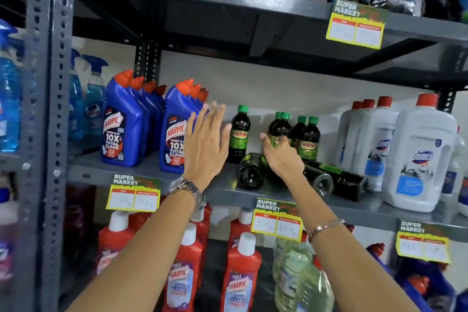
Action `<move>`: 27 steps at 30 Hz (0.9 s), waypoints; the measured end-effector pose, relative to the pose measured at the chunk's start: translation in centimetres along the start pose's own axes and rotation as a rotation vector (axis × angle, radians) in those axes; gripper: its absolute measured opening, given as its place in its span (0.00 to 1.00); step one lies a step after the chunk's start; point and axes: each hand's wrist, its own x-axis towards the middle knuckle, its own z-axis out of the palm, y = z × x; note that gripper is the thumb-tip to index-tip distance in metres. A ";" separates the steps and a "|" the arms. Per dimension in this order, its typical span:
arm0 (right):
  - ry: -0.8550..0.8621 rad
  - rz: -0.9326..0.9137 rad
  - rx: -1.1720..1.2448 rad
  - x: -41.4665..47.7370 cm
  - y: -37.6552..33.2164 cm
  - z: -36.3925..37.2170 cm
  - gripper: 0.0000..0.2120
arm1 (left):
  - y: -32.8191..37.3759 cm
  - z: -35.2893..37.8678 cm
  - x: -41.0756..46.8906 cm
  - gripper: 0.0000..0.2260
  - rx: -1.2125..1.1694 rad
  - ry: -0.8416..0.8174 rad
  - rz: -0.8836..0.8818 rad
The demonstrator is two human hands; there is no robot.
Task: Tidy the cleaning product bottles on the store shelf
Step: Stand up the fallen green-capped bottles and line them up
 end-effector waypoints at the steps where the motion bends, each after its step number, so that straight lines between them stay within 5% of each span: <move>1: -0.102 0.096 0.020 0.1 0.2 0.3 0.41 | -0.5 0.0 -1.0 0.21 -0.022 -0.054 0.021; 4: -0.287 0.259 0.153 0.3 0.3 0.9 0.48 | -2.5 0.7 -4.5 0.17 0.007 -0.089 0.127; 9: -0.356 0.359 0.316 0.4 0.0 1.9 0.37 | -4.1 1.3 -8.7 0.16 0.061 -0.102 0.170; 15: -0.220 0.336 0.510 0.4 0.7 2.9 0.33 | -5.2 1.7 -9.6 0.16 0.113 -0.126 0.225; 18: -0.122 0.293 0.619 0.2 1.1 3.7 0.42 | -5.2 2.0 -9.9 0.15 0.101 -0.119 0.213; 27: 0.144 -0.096 0.236 -0.6 1.6 4.8 0.45 | -5.4 2.8 -10.2 0.15 0.106 -0.061 0.216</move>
